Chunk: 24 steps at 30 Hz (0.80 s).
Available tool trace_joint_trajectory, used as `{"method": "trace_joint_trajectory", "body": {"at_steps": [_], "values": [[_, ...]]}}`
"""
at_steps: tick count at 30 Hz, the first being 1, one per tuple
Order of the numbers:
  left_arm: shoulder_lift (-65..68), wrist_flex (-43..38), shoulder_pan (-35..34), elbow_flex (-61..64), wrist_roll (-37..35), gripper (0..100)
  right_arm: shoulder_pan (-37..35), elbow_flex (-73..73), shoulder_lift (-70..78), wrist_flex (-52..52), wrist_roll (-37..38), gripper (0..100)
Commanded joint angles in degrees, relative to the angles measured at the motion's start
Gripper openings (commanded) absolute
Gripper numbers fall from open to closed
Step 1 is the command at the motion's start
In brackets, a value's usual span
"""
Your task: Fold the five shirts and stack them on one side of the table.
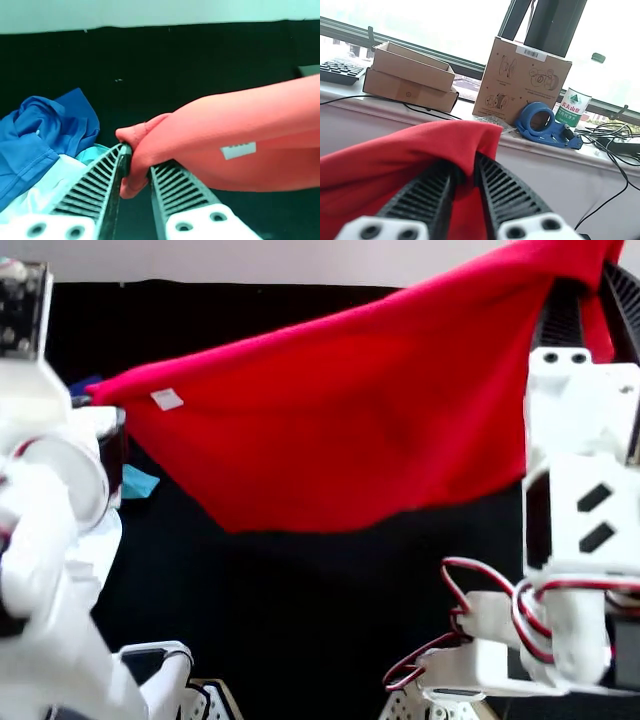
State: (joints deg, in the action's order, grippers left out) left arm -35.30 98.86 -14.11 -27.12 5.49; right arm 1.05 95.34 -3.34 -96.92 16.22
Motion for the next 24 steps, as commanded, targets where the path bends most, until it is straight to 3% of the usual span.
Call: {"method": "trace_joint_trajectory", "body": {"at_steps": [1, 14, 19, 24], "values": [[-5.23, -0.09, -1.19, 0.22, 0.35, 1, -0.22, 5.58, -2.51, -1.98, 0.35, 0.6], [-13.58, -0.18, -1.19, 2.95, 0.35, 1, -0.22, 5.41, -4.88, -3.12, 0.35, 0.6], [-13.58, -6.07, -1.19, 17.54, 0.35, 1, -0.31, 5.41, 0.75, -3.47, 0.18, 0.6], [-13.58, -19.08, -1.19, 36.18, 0.44, 1, -0.48, 5.41, 10.68, -3.56, 0.09, 0.6]]}}
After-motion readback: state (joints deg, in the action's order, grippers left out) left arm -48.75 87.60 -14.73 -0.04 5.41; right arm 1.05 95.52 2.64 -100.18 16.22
